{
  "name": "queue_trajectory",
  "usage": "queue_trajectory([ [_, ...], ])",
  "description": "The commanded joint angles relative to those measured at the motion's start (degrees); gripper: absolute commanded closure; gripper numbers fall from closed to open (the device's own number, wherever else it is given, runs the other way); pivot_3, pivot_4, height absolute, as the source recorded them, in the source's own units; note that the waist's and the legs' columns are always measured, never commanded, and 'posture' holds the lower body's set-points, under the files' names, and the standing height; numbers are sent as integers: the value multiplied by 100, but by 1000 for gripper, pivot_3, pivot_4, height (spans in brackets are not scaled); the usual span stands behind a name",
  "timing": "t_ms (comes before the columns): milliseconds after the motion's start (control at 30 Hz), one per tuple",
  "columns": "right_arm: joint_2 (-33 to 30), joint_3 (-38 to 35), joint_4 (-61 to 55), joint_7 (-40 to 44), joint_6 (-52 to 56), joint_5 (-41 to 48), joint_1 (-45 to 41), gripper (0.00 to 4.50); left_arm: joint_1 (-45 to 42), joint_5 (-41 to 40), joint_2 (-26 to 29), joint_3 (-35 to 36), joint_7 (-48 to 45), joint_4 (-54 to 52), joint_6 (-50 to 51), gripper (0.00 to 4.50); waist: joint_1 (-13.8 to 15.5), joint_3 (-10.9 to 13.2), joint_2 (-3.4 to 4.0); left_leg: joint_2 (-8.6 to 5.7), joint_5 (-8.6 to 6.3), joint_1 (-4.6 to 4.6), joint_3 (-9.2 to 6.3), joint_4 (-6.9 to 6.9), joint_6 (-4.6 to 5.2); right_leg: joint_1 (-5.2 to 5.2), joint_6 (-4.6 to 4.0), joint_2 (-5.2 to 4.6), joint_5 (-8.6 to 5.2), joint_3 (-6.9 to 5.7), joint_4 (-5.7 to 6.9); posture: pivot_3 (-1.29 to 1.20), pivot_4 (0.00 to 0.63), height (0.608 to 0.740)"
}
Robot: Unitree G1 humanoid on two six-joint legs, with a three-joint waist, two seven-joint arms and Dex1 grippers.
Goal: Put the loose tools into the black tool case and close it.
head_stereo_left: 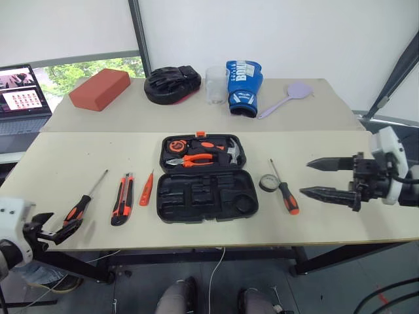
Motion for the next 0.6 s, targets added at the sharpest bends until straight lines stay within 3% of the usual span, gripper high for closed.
queue_trajectory([
  [33, 137, 153, -607, -112, 61, 335, -322, 35, -342, 263, 225, -423, -65, 370, -33, 0, 1, 0, 0, 0, 0, -1, 2, 0, 0, -1, -4, -1, 5, 0, -1, 0, 150, 718],
  [333, 459, 569, -1045, -259, -13, 482, -586, 35, -1700, 749, 310, -1478, -213, 1807, -155, 0, 185, -3, 3, 3, -1, 0, 21, -1, 1, -10, -10, -3, 39, -8, -2, 0, 150, 718],
  [433, 497, 590, -1042, -290, -63, 427, -543, 0, -1875, 850, 289, -1580, -249, 2094, -199, 753, 213, -11, 16, 4, -1, 0, 27, -1, 1, -11, -9, -3, 47, -8, -2, 0, 150, 718],
  [600, 477, 547, -1024, -270, -169, 319, -382, 0, -2035, 767, 251, -1451, -382, 2235, -234, 2511, 221, -15, 19, 5, -1, 1, 31, -1, 1, -11, -8, -4, 49, -8, -2, 0, 150, 718],
])
